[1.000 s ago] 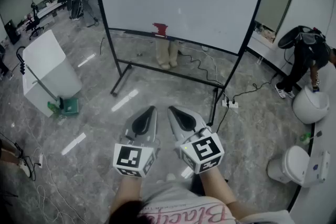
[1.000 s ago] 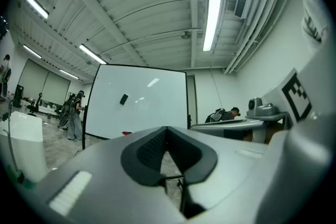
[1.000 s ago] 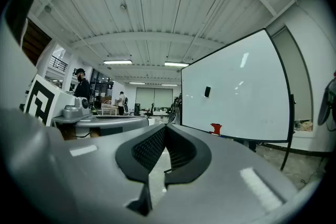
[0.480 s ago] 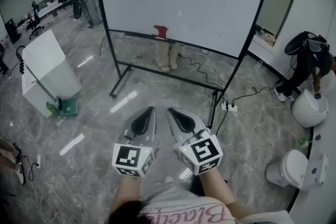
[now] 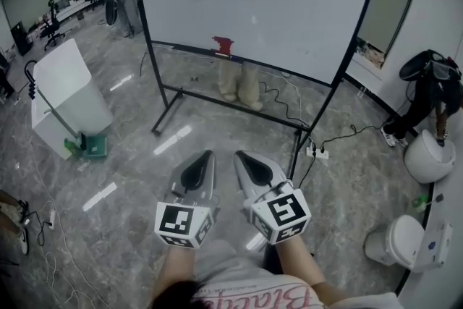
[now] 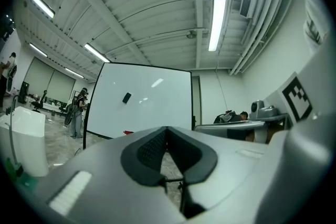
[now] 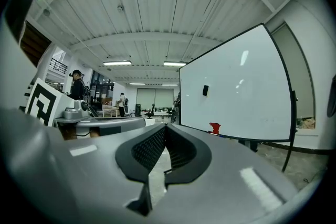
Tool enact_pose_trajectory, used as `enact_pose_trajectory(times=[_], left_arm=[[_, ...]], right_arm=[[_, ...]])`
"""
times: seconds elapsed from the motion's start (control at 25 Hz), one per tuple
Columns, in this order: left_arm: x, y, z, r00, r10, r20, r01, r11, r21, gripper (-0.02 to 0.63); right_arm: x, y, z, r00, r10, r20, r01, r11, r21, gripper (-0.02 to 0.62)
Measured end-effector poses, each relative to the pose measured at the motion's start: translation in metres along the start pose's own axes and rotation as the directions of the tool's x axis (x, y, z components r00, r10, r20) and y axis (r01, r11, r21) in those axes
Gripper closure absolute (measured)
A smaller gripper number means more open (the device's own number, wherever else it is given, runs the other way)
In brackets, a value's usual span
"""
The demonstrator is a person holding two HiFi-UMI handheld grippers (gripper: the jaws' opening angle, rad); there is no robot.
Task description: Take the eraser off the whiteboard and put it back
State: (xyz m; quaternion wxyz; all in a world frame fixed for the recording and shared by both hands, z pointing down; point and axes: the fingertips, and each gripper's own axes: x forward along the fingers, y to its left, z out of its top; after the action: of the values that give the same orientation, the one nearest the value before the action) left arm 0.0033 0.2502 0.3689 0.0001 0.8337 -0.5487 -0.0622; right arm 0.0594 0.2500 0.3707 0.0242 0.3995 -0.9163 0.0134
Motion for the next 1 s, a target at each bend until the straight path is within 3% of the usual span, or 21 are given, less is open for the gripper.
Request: enact_pose_trajectory(times=[0.48, 1.0], left_arm=[[0.06, 0.03, -0.005, 1.0, -0.008, -0.018, 0.009, 1.0, 0.014, 0.606], [0.162, 0.124, 0.019, 0.999, -0.05, 0.018, 0.049, 0.997, 0.064, 0.607]], right_arm=[[0.042, -0.043, -0.002, 1.0, -0.02, -0.005, 0.021, 0.999, 0.03, 0.595], [0.18, -0.081, 0.031, 0.999, -0.009, 0.042, 0.009, 1.0, 0.0, 0.595]])
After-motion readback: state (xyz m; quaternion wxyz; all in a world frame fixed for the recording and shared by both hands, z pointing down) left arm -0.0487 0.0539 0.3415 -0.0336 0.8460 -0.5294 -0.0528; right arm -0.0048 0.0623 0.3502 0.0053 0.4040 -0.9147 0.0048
